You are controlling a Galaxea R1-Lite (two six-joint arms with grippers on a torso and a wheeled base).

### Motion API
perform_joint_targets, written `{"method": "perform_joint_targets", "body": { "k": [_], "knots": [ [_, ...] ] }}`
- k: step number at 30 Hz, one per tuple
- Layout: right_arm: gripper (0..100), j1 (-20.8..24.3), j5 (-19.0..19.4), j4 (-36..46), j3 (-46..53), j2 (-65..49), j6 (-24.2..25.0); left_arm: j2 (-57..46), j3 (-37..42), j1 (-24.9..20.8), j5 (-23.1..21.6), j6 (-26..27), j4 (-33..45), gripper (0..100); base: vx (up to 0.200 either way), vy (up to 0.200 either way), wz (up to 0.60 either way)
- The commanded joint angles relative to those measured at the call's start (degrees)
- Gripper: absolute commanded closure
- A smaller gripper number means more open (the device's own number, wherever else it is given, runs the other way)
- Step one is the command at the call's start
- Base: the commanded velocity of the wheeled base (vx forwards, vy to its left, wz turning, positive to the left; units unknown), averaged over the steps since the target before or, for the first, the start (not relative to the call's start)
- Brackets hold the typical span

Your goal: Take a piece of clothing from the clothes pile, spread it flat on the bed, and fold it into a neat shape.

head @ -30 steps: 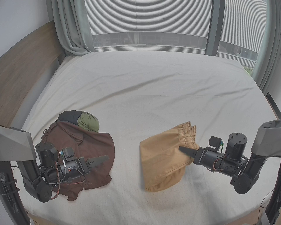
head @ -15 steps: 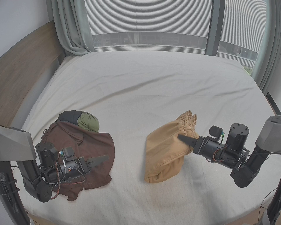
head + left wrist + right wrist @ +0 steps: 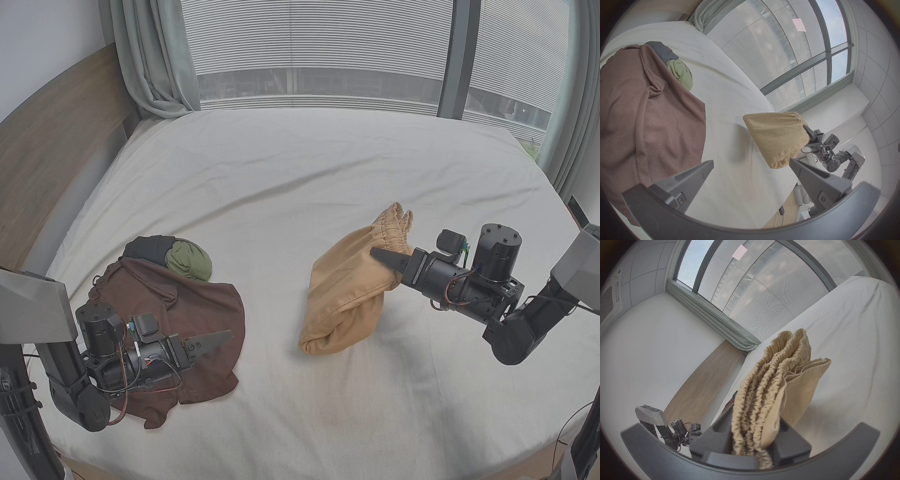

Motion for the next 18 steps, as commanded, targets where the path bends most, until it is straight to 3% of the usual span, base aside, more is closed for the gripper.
{"method": "perform_joint_targets", "body": {
  "k": [1, 18],
  "knots": [
    [100, -0.4, 0.0, 3.6, -6.4, 2.0, -0.1, 0.1, -0.1, 0.0, 0.0, 0.0, 0.0, 0, 0.000, 0.000, 0.00],
    [100, -1.1, 0.1, 17.2, -25.0, 9.8, -0.1, 0.1, -0.1, 0.1, 0.1, 0.0, 0.0, 0, 0.000, 0.000, 0.00]
  ]
}}
